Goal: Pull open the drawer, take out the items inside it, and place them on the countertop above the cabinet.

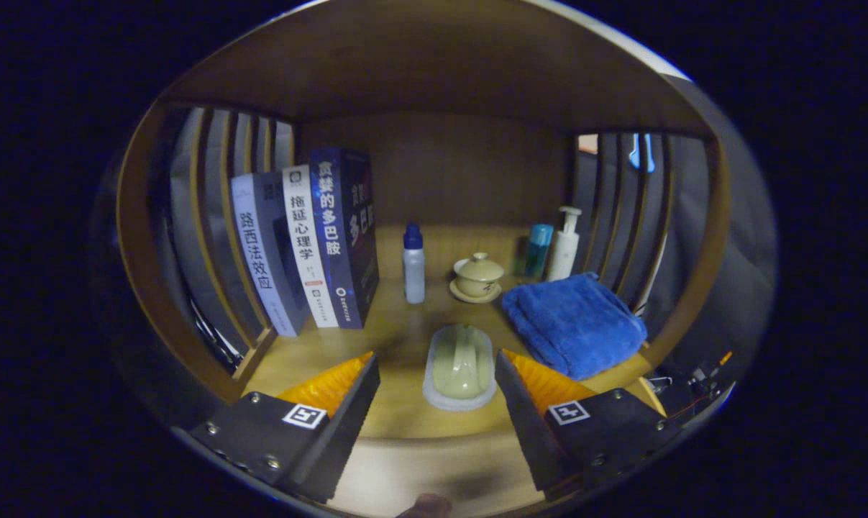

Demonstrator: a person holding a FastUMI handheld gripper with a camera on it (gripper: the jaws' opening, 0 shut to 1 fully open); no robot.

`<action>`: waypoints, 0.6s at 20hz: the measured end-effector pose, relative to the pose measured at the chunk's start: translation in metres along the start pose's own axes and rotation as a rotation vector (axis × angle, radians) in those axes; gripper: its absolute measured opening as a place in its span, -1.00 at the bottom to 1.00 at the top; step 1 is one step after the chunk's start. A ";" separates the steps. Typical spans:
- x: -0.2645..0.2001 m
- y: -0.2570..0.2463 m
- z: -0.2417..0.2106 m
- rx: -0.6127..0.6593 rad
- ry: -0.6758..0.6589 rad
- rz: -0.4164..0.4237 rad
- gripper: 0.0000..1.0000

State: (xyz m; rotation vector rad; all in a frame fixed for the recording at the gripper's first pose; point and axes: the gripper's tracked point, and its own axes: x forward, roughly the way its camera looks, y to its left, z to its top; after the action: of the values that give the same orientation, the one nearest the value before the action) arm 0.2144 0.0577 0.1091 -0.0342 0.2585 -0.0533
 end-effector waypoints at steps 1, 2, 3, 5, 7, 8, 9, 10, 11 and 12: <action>-0.016 -0.003 0.005 0.008 -0.029 -0.006 0.93; -0.030 -0.003 0.009 0.020 -0.056 -0.005 0.93; -0.045 -0.004 0.014 0.033 -0.090 0.000 0.93; -0.072 -0.008 0.018 0.037 -0.135 0.003 0.93; -0.097 -0.014 0.018 0.027 -0.165 -0.012 0.92; -0.106 -0.016 0.016 0.021 -0.176 -0.018 0.93; -0.118 -0.017 0.013 0.020 -0.185 -0.016 0.93; -0.129 -0.019 0.011 0.021 -0.193 -0.017 0.93; -0.139 -0.022 0.008 0.025 -0.203 -0.020 0.93; -0.149 -0.024 0.004 0.022 -0.214 -0.016 0.93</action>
State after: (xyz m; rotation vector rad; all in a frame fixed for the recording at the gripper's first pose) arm 0.0706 0.0425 0.1521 -0.0203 0.0438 -0.0674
